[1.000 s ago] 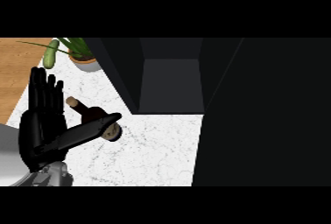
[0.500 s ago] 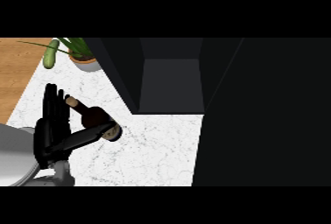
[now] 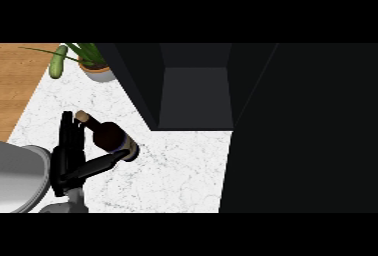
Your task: Pick up the wine, place it into the cabinet and close the cabinet
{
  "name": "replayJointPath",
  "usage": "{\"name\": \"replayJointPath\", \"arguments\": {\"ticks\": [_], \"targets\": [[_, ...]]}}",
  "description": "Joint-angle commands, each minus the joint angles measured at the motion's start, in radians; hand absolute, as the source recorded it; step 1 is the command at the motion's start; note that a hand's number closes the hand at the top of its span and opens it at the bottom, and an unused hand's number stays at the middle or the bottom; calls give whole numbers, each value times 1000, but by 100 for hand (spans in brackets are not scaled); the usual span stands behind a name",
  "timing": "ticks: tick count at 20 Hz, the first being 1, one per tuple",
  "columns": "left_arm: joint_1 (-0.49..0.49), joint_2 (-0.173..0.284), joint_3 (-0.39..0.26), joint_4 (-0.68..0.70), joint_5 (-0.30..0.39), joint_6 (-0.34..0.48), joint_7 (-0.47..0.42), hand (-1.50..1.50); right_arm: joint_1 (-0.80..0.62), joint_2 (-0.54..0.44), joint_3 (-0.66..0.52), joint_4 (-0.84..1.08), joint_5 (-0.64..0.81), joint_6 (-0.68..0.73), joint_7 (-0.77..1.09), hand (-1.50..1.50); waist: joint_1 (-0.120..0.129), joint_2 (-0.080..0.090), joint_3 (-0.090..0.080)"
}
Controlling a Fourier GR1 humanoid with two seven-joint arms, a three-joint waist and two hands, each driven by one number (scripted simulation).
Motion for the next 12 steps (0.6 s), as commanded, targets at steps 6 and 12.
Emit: {"name": "replayJointPath", "arguments": {"ticks": [6,12], "targets": [[-68,-13,64,274,51,-111,-183,-150,37,-9,-45,-107,-63,7,31,-150,-2,0,0],[-101,-14,104,432,85,-181,-286,-150,78,1,-53,-92,-83,40,-11,-150,-2,0,0]]}}
